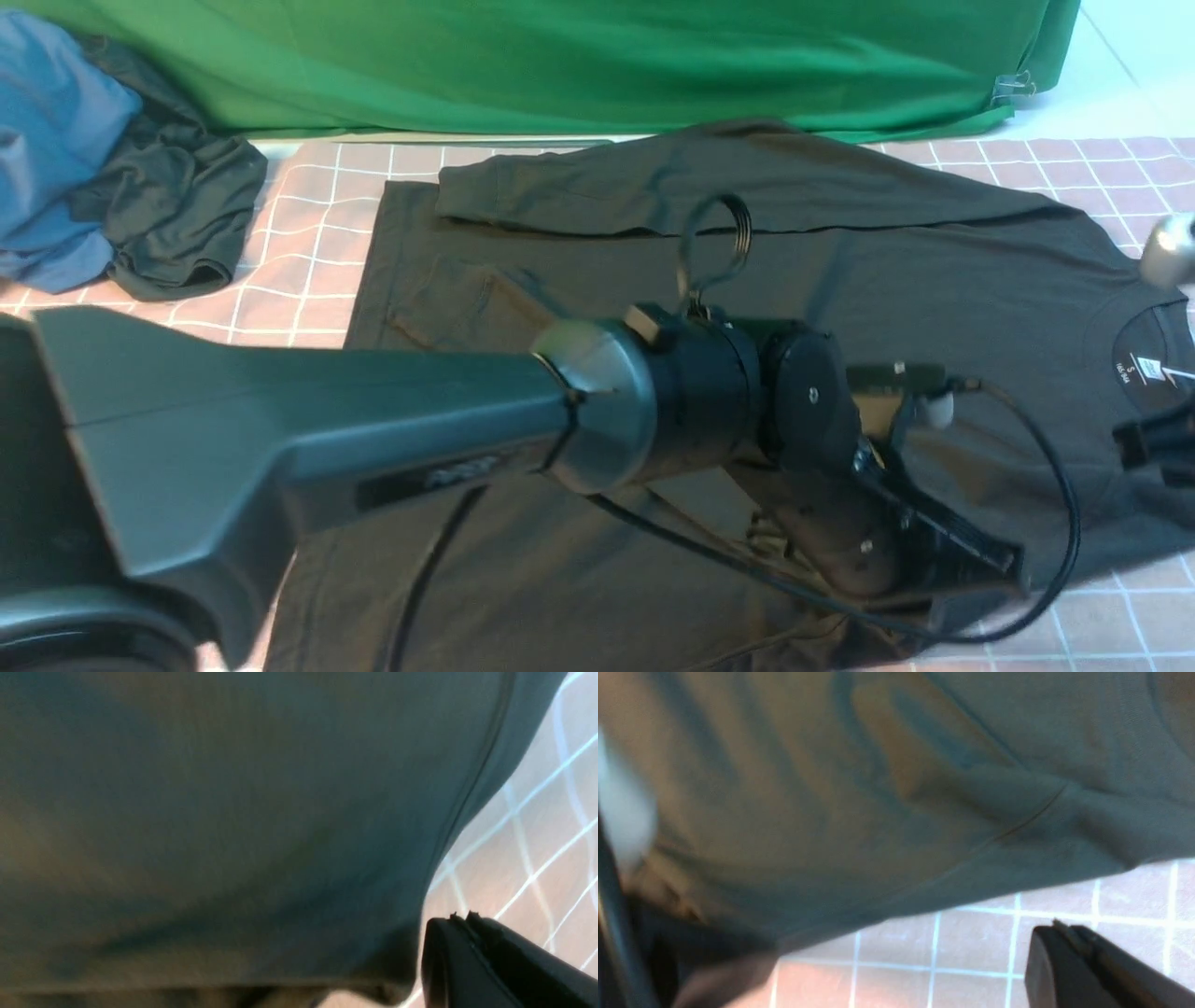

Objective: Fold a long-sleeved shirt over a pink coffee tablecloth.
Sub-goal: 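Grab the top left corner of the dark shirt with the left gripper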

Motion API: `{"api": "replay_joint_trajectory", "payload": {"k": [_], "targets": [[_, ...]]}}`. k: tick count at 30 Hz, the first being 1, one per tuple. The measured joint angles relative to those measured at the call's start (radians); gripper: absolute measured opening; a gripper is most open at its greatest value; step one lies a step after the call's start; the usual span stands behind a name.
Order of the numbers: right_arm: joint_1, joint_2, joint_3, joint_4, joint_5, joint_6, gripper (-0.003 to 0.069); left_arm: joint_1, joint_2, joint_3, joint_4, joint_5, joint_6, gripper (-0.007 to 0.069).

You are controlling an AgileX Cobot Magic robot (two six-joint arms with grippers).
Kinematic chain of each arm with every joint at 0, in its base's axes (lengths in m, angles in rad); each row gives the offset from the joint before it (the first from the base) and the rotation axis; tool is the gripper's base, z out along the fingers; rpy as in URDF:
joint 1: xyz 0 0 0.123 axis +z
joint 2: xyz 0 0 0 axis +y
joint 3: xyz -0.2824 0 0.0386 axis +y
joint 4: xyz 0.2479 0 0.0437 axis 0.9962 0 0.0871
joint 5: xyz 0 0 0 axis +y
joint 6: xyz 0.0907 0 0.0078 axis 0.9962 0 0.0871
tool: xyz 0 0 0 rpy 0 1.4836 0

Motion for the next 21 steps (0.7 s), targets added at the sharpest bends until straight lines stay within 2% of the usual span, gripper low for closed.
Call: {"api": "replay_joint_trajectory", "payload": {"k": [4,9,14,15,18,21], "targets": [[-0.11,0.077,-0.052,0.145,0.013,-0.146,0.0034,-0.03,0.007,0.0,-0.025,0.033,0.006,0.0026],[-0.2,0.153,-0.059,0.207,0.021,-0.22,0.0034,-0.07,0.009,-0.001,-0.048,0.034,0.036,0.0026],[-0.207,0.191,-0.059,0.255,0.027,-0.284,0.0034,-0.065,-0.054,-0.021,0.031,0.045,0.019,0.0026],[-0.207,0.213,-0.059,0.289,0.025,-0.318,0.0034,-0.048,-0.091,-0.033,0.107,0.039,-0.045,0.0026],[-0.207,0.263,-0.059,0.309,0.019,-0.34,0.0034,0.002,-0.117,-0.051,0.17,0.024,-0.117,0.0026],[-0.207,0.347,-0.059,0.316,-0.027,-0.348,0.0034,0.063,-0.072,-0.056,0.143,0.002,-0.121,0.0026]]}}
